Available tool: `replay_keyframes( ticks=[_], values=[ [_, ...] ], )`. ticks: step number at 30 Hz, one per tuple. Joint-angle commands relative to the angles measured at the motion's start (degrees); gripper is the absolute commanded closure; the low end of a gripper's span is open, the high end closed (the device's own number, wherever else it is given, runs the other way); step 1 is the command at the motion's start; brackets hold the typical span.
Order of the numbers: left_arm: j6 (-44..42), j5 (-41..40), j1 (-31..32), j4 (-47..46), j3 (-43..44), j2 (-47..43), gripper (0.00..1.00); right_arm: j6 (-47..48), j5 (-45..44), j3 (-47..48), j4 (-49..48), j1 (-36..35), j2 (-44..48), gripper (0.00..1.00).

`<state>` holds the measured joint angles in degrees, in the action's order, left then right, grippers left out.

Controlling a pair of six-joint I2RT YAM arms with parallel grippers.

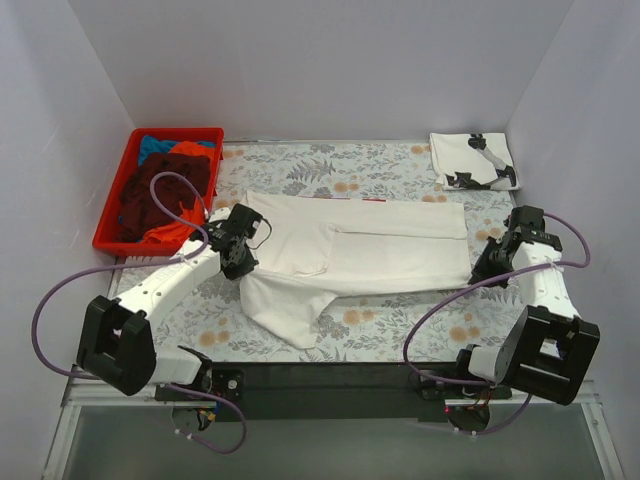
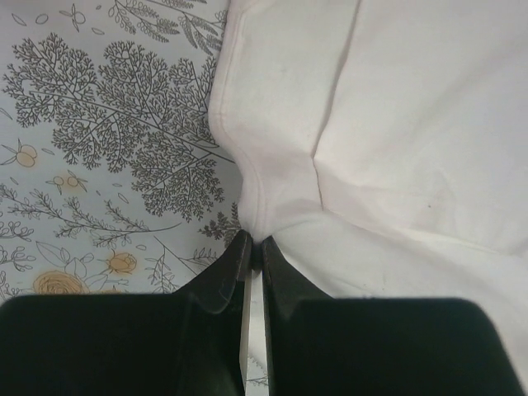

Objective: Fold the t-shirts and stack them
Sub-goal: Fold the tshirt

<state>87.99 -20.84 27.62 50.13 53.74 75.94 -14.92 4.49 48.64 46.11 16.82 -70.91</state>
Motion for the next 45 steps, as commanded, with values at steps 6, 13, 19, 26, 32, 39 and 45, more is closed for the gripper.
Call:
replay_keyframes(
  ticks=[6,13,19,26,32,39,45],
  values=[
    [-7.5,2.3,-8.4,-3.5,6.4,2.5,1.00,0.2,1.3,6.2,-6.3,0.3,-7.3,0.99],
    [-9.6,4.5,-11.4,-5.7,9.7,6.8,1.00,-0.6,1.6,10.0,-8.8,0.2,-12.9,0.99],
    [-10.3,5.5,-12.7,-7.3,11.0,11.0,1.00,-0.9,3.1,11.9,-10.9,0.3,-17.6,0.99],
    [-11.1,4.8,-14.4,-9.5,11.0,15.6,1.00,-0.6,2.4,14.8,-12.0,-0.6,-21.5,0.99],
    [-10.6,5.6,-14.6,-10.9,11.7,19.2,1.00,-0.6,1.4,16.9,-12.5,-1.6,-24.2,0.99],
    [-11.3,3.6,-14.7,-11.4,13.9,22.1,1.00,-0.8,-0.8,16.1,-13.9,-1.8,-26.6,0.99],
    [-12.6,1.3,-14.6,-11.6,15.5,24.0,1.00,-1.4,-2.8,15.9,-16.0,-1.7,-28.1,0.99]
  ],
)
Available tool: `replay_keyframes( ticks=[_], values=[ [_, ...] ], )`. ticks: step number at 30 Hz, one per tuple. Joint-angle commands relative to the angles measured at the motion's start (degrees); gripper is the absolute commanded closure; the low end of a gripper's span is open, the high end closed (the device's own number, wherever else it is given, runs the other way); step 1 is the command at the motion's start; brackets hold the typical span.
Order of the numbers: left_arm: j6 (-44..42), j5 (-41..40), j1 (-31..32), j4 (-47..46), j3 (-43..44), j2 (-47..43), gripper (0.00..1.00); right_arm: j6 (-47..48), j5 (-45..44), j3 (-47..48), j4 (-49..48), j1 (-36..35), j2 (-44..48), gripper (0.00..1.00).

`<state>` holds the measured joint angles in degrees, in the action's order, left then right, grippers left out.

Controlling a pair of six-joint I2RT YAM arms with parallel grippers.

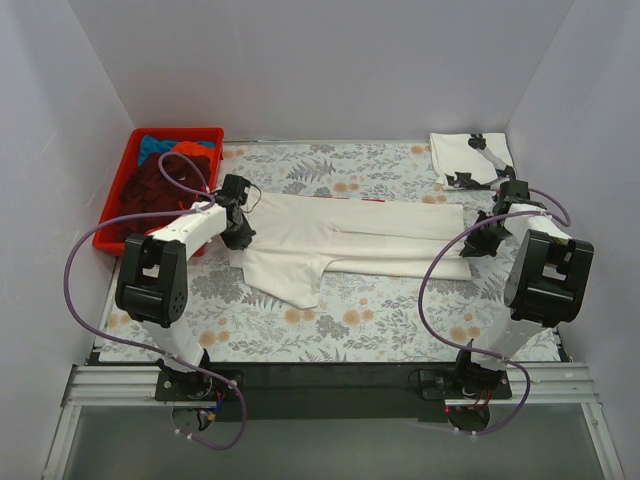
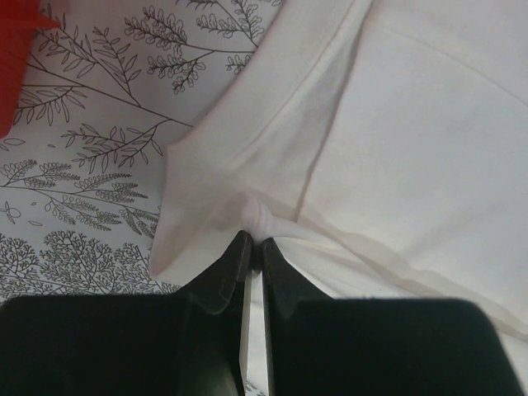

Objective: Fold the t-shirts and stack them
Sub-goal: Fold the tshirt

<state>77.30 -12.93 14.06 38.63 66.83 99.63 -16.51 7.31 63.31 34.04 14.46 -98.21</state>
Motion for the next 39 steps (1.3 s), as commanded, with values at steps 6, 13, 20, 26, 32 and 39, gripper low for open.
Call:
replay_keyframes(
  ticks=[6,13,20,26,32,39],
  values=[
    [-2.1,-7.2,-1.1,-0.5,3.7,2.4,1.00,-0.1,-6.3,0.3,-5.0,0.6,-2.2,0.99],
    [-2.1,-8.4,-1.1,-0.8,4.2,4.2,1.00,-0.1,-5.8,-0.8,-6.4,0.6,-3.0,0.99],
    [-2.9,-9.5,-1.0,0.0,6.0,2.5,1.00,-0.1,-6.3,-2.0,-7.2,0.6,-2.6,0.99],
    [-3.9,-10.2,-1.0,0.2,8.2,1.3,1.00,-0.1,-6.7,-2.4,-7.5,0.6,-2.7,0.99],
    [-3.8,-10.0,-1.0,0.4,9.0,4.0,1.00,0.1,-7.0,-3.3,-7.7,0.6,-2.9,0.99],
    [-4.3,-10.3,-1.0,-0.7,10.1,7.1,1.00,-0.1,-9.2,-4.3,-8.3,0.6,-2.6,0.99]
  ],
)
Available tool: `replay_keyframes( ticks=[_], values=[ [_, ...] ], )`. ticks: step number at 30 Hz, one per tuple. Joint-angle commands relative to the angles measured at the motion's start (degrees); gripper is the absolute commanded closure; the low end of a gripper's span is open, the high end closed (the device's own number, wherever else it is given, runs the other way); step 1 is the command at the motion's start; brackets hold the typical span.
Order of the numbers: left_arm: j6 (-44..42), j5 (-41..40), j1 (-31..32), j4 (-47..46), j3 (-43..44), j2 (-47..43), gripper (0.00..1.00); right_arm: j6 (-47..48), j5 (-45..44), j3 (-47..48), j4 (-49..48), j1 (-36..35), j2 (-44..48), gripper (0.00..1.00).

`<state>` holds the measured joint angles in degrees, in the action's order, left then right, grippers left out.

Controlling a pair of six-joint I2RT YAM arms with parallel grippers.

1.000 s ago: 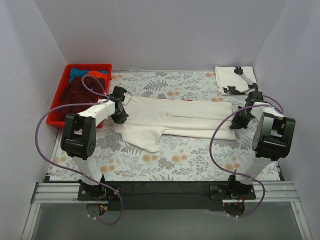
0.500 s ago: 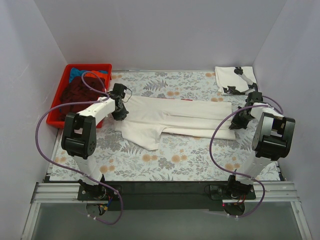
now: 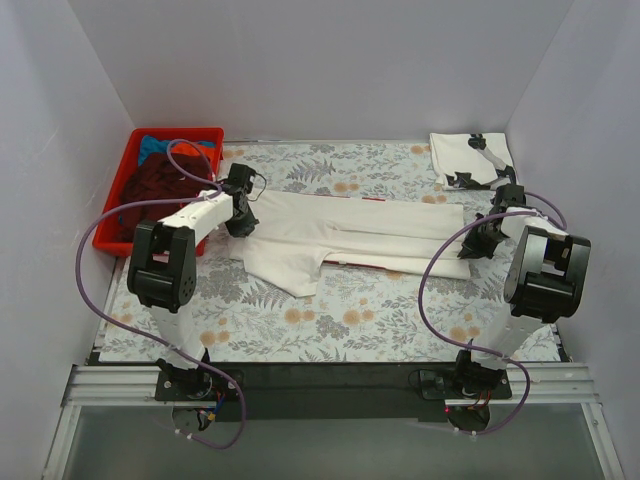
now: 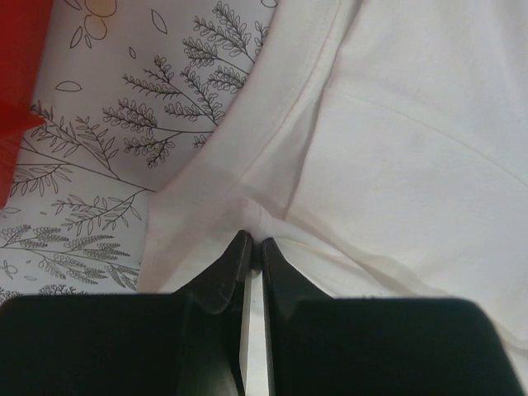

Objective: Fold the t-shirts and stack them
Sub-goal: Fold the tshirt

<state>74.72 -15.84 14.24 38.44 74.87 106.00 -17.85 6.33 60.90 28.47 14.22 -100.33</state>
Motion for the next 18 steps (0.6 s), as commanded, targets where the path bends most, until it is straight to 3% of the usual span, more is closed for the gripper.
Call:
replay_keyframes(
  ticks=[1,8,12,13,18],
  values=[
    [-1.7,-7.5,-1.1,-0.7,2.0,1.1,1.00,1.2,-8.2,-2.0,-2.9,0.8,-0.4,0.99],
    [-2.9,-8.6,-0.8,-2.1,1.7,2.5,0.92,1.0,-7.3,-2.2,-2.9,0.8,0.7,0.98],
    [-3.3,-7.9,-0.5,-2.0,1.5,1.1,0.77,0.7,-6.8,-2.1,-2.6,0.8,3.0,0.81],
    [-3.3,-7.7,-0.4,-2.1,1.5,-0.2,0.69,0.5,-4.9,-2.1,-2.5,0.8,4.3,0.77],
    [-3.4,-8.0,0.7,-0.9,2.3,-4.6,0.45,-0.2,-2.1,-2.5,-1.8,0.6,9.2,0.53]
  ],
)
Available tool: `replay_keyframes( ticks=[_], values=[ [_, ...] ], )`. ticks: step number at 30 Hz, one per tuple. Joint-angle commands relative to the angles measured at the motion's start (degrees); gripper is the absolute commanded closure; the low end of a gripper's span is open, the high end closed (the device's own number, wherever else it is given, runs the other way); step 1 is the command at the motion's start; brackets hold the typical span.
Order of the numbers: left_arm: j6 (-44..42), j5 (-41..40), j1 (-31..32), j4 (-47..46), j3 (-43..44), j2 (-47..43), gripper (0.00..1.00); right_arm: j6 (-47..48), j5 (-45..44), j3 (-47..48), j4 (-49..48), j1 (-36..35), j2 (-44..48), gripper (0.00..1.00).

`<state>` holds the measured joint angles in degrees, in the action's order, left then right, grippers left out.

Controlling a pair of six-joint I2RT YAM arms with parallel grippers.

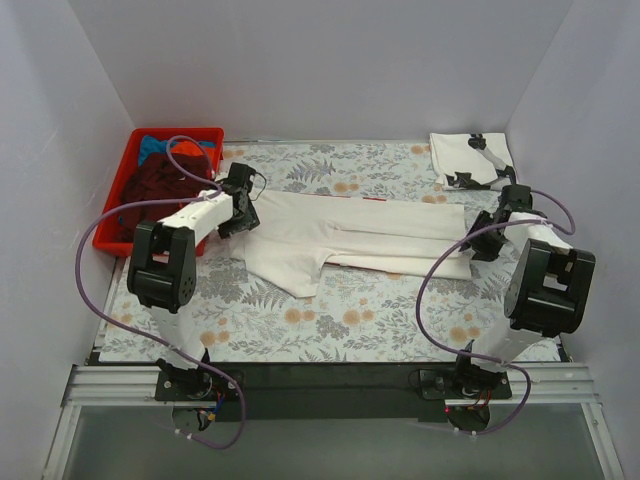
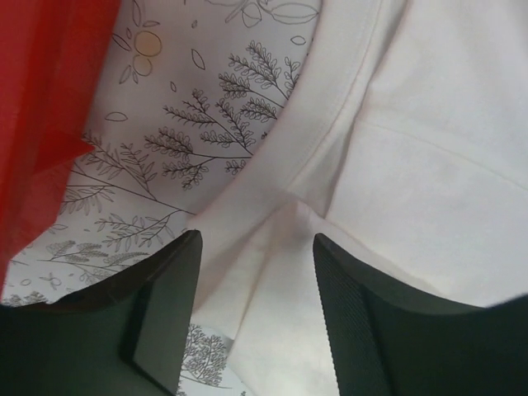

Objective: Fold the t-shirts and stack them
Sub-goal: Fold the tshirt

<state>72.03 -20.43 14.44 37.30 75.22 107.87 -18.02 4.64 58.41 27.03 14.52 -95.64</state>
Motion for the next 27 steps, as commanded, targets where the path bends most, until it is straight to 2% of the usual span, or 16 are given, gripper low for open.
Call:
replay_keyframes(
  ticks=[1,5,10,16,19,27],
  values=[
    [-0.6,-3.6,0.8,0.7,1.9,-7.5,0.43,-0.1,-0.1,-0.1,-0.1,0.2,6.1,0.50],
    [0.6,-4.5,2.6,3.6,-0.1,-14.0,0.38,-0.3,2.7,-1.6,0.3,-0.2,10.7,0.39],
    [2.8,-3.7,6.4,4.8,-8.1,-22.5,0.34,0.1,5.2,-5.2,-0.2,-2.7,17.2,0.35],
    [9.3,-0.1,14.5,7.0,-18.8,-28.8,0.34,1.6,7.4,-9.8,-0.6,-8.4,23.7,0.34],
    [12.5,1.1,17.7,5.7,-23.3,-29.6,0.35,2.1,8.3,-12.4,-0.6,-10.3,26.7,0.34],
    [17.0,0.7,19.1,-0.8,-27.0,-27.7,0.43,3.8,11.3,-18.0,-1.2,-11.1,29.4,0.34]
  ],
)
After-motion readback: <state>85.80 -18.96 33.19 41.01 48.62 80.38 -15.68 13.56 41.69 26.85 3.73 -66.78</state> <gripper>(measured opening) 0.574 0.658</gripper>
